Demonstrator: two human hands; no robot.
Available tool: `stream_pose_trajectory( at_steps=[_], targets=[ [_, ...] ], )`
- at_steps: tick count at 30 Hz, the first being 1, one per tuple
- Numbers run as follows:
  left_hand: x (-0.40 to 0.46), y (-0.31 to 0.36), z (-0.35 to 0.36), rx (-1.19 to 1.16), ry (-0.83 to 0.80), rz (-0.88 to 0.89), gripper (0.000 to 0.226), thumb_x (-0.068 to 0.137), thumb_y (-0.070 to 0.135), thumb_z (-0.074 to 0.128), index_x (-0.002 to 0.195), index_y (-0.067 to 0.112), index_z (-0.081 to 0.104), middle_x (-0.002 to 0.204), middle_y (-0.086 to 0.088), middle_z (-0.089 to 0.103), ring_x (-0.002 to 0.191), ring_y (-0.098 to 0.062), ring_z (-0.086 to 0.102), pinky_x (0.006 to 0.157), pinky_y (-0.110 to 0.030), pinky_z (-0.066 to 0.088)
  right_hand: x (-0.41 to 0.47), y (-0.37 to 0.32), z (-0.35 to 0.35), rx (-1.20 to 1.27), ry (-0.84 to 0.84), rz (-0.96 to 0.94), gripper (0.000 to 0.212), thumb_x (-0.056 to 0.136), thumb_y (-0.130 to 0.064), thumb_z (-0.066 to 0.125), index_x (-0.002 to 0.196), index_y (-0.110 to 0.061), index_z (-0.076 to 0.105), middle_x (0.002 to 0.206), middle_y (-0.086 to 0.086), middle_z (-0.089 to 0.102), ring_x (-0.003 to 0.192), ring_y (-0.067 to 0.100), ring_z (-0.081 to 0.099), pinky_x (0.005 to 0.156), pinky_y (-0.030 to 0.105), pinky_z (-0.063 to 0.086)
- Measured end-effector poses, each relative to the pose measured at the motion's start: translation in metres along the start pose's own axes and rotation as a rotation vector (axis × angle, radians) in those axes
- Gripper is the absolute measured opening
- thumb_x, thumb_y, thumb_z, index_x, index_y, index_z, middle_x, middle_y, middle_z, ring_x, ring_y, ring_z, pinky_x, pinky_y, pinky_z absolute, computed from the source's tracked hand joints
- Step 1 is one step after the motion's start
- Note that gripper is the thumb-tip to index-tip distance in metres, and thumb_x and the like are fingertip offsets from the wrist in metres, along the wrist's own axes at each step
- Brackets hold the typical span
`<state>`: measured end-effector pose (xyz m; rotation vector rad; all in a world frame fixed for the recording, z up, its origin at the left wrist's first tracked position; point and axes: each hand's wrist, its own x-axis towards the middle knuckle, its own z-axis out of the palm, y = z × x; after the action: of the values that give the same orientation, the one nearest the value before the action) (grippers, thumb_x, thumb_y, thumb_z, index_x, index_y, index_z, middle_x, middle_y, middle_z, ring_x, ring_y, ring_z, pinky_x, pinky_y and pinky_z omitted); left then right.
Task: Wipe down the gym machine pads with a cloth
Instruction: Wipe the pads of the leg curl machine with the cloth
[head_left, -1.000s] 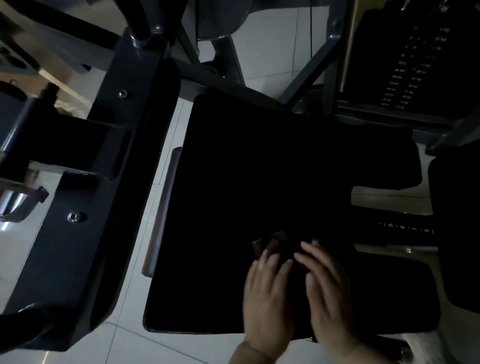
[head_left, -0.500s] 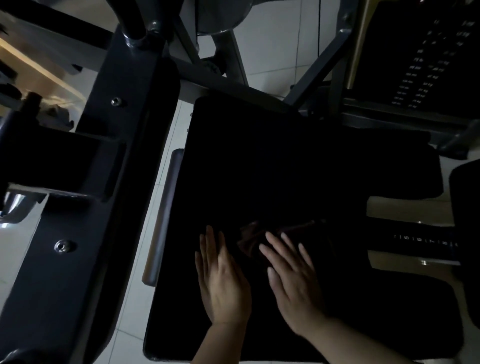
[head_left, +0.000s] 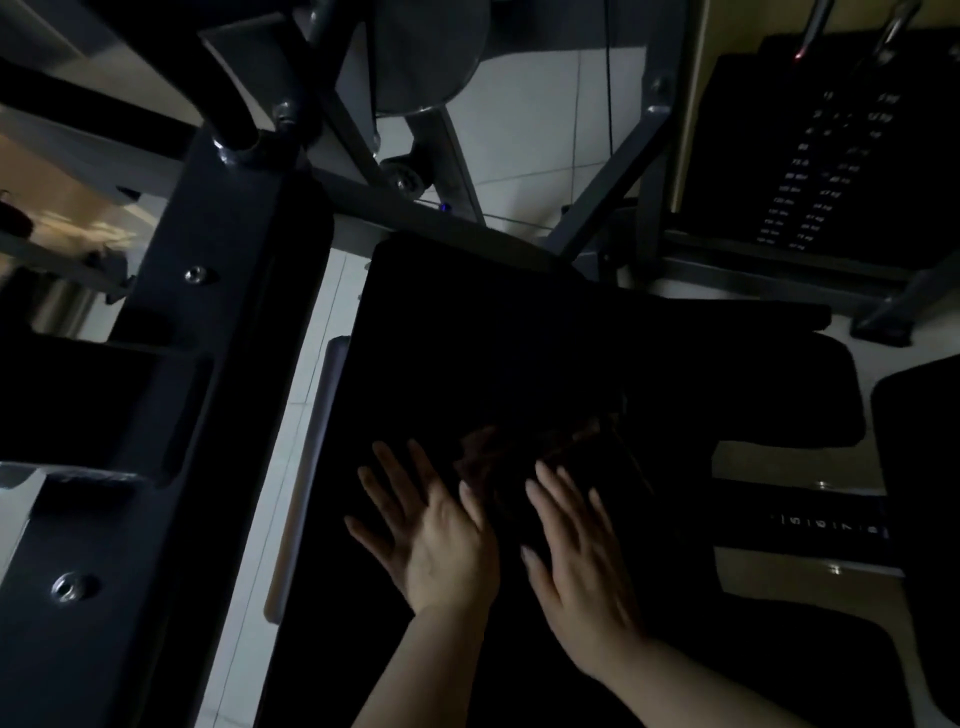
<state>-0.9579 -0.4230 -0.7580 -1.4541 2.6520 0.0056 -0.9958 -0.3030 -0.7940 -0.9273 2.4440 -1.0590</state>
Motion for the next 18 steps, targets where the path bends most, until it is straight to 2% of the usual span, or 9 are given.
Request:
stream_pose_trajectory(
  at_steps=[1, 3, 5, 7, 9, 11, 14, 16, 18],
  targets=[
    [0.005, 0.005, 0.001, -0.008, 0.022, -0.03, 0.069, 0.084, 0.052, -0.003, 0.146, 0.023, -0.014, 0.156, -0.004, -0.024, 0.144, -0.023, -0.021, 0.114, -0.054, -0.011, -0.007, 0.007, -0.002, -0.021, -0.015, -0.001, 0.052, 0.101, -0.043, 0.02, 0.148, -0.022, 0.026, 0.158, -0.01, 0.016, 0.145, 0.01, 0.018, 0.117, 0.031, 0.011],
    [0.005, 0.007, 0.004, 0.006, 0.094, -0.016, 0.067, 0.089, 0.049, 0.008, 0.15, 0.02, 0.001, 0.16, -0.007, -0.008, 0.146, -0.025, -0.009, 0.114, -0.056, -0.003, 0.002, 0.016, -0.007, -0.066, -0.013, 0.017, 0.05, 0.101, -0.042, 0.017, 0.147, -0.024, 0.028, 0.156, -0.011, 0.021, 0.143, 0.009, 0.021, 0.115, 0.032, 0.013],
    [0.006, 0.005, 0.01, 0.007, 0.134, 0.002, 0.065, 0.092, 0.046, 0.017, 0.15, 0.019, 0.011, 0.16, -0.009, 0.005, 0.146, -0.027, 0.003, 0.113, -0.057, 0.004, 0.04, 0.012, -0.014, -0.086, 0.004, 0.073, 0.049, 0.101, -0.04, 0.018, 0.145, -0.024, 0.031, 0.154, -0.01, 0.027, 0.141, 0.009, 0.023, 0.114, 0.033, 0.013],
    [0.008, 0.004, 0.014, 0.002, 0.151, 0.042, 0.063, 0.092, 0.043, 0.022, 0.151, 0.022, 0.015, 0.16, -0.007, 0.011, 0.146, -0.026, 0.008, 0.113, -0.055, 0.005, 0.088, 0.0, -0.019, -0.089, 0.011, 0.068, 0.051, 0.097, -0.038, 0.023, 0.145, -0.025, 0.032, 0.154, -0.007, 0.03, 0.141, 0.012, 0.025, 0.114, 0.032, 0.01],
    [0.012, 0.005, 0.011, 0.03, 0.132, 0.124, 0.062, 0.088, 0.036, 0.029, 0.148, 0.022, 0.022, 0.158, -0.004, 0.017, 0.146, -0.024, 0.011, 0.113, -0.053, 0.007, 0.134, -0.014, -0.022, -0.114, -0.026, 0.005, 0.056, 0.093, -0.038, 0.02, 0.149, -0.03, 0.026, 0.158, -0.007, 0.02, 0.145, 0.014, 0.016, 0.115, 0.032, 0.002],
    [0.018, 0.003, 0.011, 0.087, 0.111, 0.289, 0.069, 0.079, 0.03, 0.036, 0.146, 0.016, 0.027, 0.159, -0.004, 0.016, 0.147, -0.019, 0.005, 0.113, -0.049, 0.008, 0.174, -0.025, -0.023, -0.141, -0.082, -0.047, 0.054, 0.097, -0.038, 0.026, 0.15, -0.034, 0.019, 0.16, -0.008, 0.007, 0.147, 0.014, 0.001, 0.116, 0.035, -0.005],
    [0.027, 0.002, 0.013, 0.168, 0.096, 0.527, 0.078, 0.07, 0.024, 0.039, 0.145, 0.006, 0.026, 0.16, -0.006, 0.001, 0.147, -0.018, -0.005, 0.115, -0.042, 0.003, 0.224, -0.039, -0.025, -0.196, -0.102, -0.101, 0.056, 0.096, -0.043, 0.038, 0.149, -0.039, 0.018, 0.16, -0.008, 0.005, 0.147, 0.018, -0.002, 0.115, 0.04, -0.007],
    [0.029, 0.004, 0.011, 0.131, 0.089, 0.534, 0.073, 0.075, 0.022, 0.038, 0.145, 0.004, 0.026, 0.16, -0.005, -0.001, 0.147, -0.019, -0.003, 0.116, -0.038, 0.003, 0.25, -0.04, -0.026, -0.256, -0.109, -0.152, 0.057, 0.095, -0.05, 0.037, 0.148, -0.04, 0.018, 0.16, -0.007, 0.007, 0.146, 0.02, 0.001, 0.115, 0.042, -0.004],
    [0.027, 0.006, 0.009, 0.06, 0.096, 0.522, 0.067, 0.082, 0.021, 0.035, 0.146, 0.006, 0.025, 0.161, -0.004, 0.004, 0.146, -0.022, 0.008, 0.116, -0.036, 0.005, 0.263, -0.034, -0.027, -0.307, -0.102, -0.202, 0.058, 0.094, -0.055, 0.035, 0.147, -0.039, 0.022, 0.159, -0.007, 0.011, 0.146, 0.02, 0.005, 0.115, 0.043, 0.001]
  ],
)
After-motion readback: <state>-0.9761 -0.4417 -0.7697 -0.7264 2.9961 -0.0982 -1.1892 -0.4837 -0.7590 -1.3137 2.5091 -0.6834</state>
